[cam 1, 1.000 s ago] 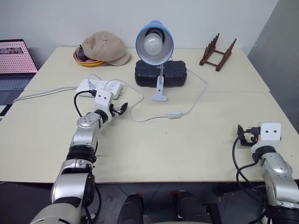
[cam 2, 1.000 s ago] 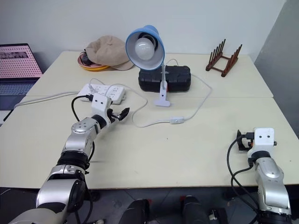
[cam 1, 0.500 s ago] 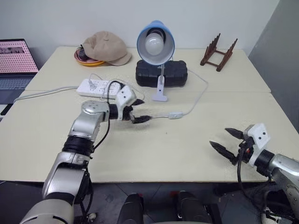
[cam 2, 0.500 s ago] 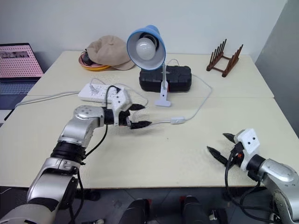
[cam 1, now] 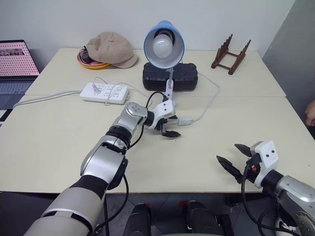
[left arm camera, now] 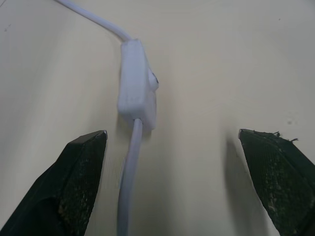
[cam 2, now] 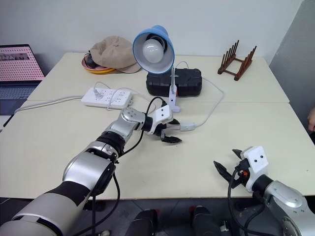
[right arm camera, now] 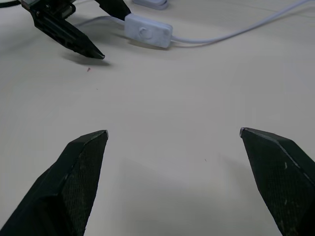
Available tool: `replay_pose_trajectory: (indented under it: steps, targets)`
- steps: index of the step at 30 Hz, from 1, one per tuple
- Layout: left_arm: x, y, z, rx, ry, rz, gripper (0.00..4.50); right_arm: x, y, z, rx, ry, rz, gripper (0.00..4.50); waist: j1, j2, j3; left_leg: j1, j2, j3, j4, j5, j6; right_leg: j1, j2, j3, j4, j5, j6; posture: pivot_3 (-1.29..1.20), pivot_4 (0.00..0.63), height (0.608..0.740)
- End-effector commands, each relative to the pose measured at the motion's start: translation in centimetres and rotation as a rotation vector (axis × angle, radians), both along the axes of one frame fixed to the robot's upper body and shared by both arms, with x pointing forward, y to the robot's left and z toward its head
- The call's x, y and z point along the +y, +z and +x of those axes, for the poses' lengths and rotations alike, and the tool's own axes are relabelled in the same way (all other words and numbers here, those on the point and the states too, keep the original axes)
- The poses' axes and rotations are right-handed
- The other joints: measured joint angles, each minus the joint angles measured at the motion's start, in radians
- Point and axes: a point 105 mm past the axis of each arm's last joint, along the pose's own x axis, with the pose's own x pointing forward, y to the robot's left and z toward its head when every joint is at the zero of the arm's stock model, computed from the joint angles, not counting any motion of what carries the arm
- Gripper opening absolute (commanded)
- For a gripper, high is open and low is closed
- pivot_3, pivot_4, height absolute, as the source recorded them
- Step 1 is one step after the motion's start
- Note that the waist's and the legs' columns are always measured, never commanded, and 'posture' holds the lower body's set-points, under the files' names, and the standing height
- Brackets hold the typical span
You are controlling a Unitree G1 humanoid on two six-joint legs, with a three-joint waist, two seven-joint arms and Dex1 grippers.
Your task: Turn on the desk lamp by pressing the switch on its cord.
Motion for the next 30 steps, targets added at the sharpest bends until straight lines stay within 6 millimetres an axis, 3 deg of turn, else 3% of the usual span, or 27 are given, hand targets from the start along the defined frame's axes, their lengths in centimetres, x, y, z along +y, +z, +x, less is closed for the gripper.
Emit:
replay_pose_trajectory:
  steps: [1, 17, 23, 26, 30]
  targets:
    - [-1.0, 1.8, 0.7, -0.068, 0.001, -0.037, 3.96, 0.0, 1.3, -0.4, -0.059, -0.022, -0.006, 4.5, -0.001, 0.0, 0.0, 0.0, 0.0, 0.0, 0.0, 0.0, 0.0, 0.0, 0.0, 0.0, 0.0, 0.0, 0.0, 0.0, 0.15, 0.74]
    - [-1.7, 1.8, 0.9, -0.061, 0.039, -0.09, 0.44, 0.1, 1.8, 0.7, -0.074, -0.026, 0.003, 4.5, -0.001, 0.0, 0.0, 0.001, 0.0, 0.0, 0.0, 0.0, 0.0, 0.0, 0.0, 0.0, 0.001, 0.0, 0.0, 0.0, 0.15, 0.74]
    - [-1.9, 2.2, 0.7, 0.039, 0.059, -0.177, 0.36, 0.8, 1.7, 0.9, -0.064, 0.0, 0.037, 4.5, -0.001, 0.0, 0.0, 0.0, 0.0, 0.0, 0.0, 0.0, 0.0, 0.0, 0.0, 0.0, 0.001, 0.0, 0.0, 0.0, 0.15, 0.74]
    - [-2.0, 4.7, 0.6, 0.327, 0.11, -0.413, 0.36, 1.6, 1.9, 1.5, -0.03, 0.001, 0.197, 4.5, -0.004, 0.0, 0.0, 0.001, 0.0, 0.0, 0.0, 0.0, 0.0, 0.0, 0.0, 0.0, 0.001, 0.0, 0.0, 0.0, 0.15, 0.74]
    - [-1.3, 7.5, -2.2, 0.75, -0.032, -0.599, 0.36, 2.4, 2.5, 2.8, 0.056, -0.046, 0.605, 4.5, -0.008, 0.0, 0.0, 0.001, 0.0, -0.002, 0.0, 0.0, 0.0, 0.0, 0.001, -0.001, 0.004, 0.0, 0.0, 0.0, 0.15, 0.74]
